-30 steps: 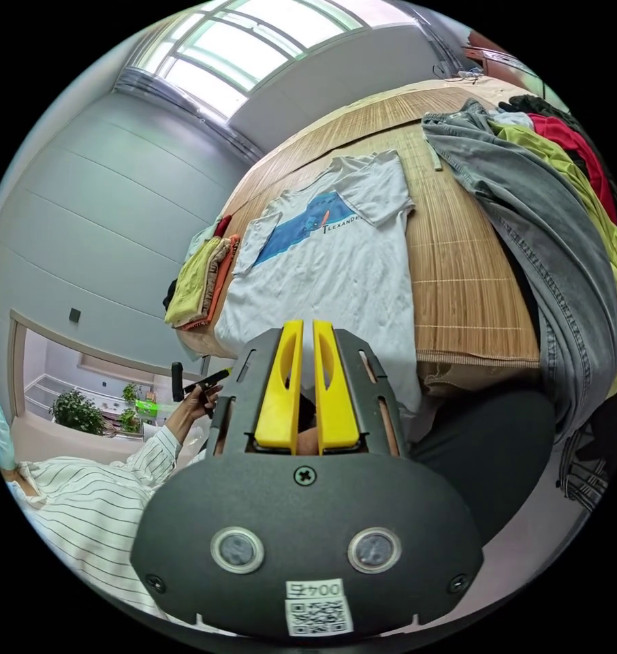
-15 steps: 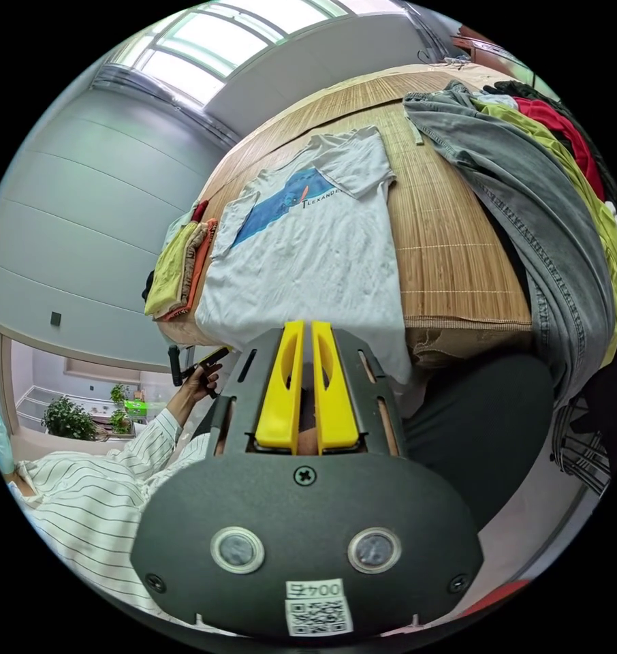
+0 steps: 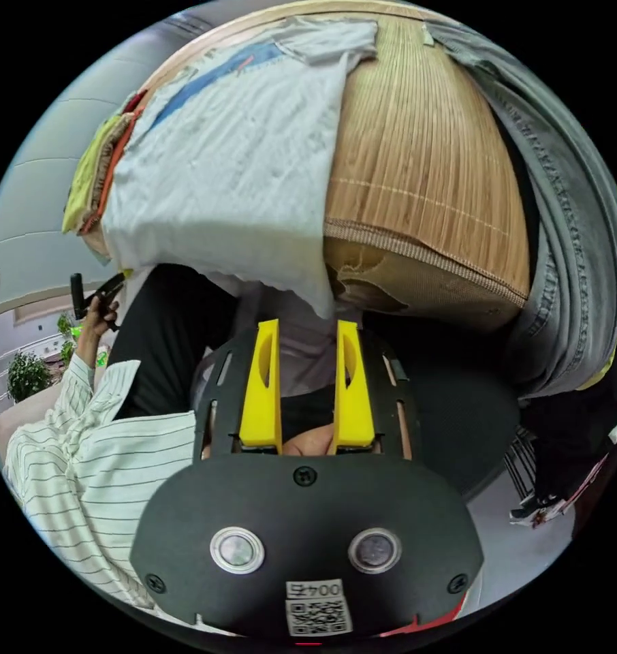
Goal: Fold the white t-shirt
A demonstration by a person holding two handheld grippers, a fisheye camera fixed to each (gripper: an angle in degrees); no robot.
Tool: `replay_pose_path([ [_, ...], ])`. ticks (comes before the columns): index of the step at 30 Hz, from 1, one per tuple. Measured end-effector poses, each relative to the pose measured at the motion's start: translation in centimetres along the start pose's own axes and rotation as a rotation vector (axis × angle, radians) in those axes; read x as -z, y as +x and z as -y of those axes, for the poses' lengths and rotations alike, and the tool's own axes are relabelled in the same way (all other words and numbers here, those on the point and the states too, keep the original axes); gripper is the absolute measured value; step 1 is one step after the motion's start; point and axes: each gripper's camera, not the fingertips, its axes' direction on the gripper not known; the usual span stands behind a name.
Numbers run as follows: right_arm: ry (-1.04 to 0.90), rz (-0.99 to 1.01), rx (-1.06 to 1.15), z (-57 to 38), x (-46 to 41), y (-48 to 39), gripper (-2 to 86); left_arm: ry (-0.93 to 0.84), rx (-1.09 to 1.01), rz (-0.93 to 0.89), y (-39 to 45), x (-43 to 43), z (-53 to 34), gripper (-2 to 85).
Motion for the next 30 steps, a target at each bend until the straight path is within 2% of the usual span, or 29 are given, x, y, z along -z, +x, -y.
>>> replay_pose_path([
  [6,-0.114,0.089,0.000,4.0,-3.7,2.8,15.0,0.010,0.003,-0.064,-0.2,2.8,-1.4,1.7],
  [14,-0.115,0.166,-0.041,7.6,-7.0,5.6,13.9,0.018,-0.010,-0.072,-0.8,3.7,-2.0,2.0],
  [17,-0.120,0.146,-0.034,8.6,-7.9,6.6,10.0,0.026,0.005,-0.084,-1.7,3.3,-2.3,2.1],
  [20,-0.101,0.130,-0.009,8.2,-8.6,7.5,2.2,0.037,0.021,-0.093,-2.9,2.9,-2.6,2.1],
  [30,0.078,0.515,0.185,0.4,-2.2,12.0,-0.3,0.110,0.061,-0.243,-7.1,2.7,-3.7,2.3],
])
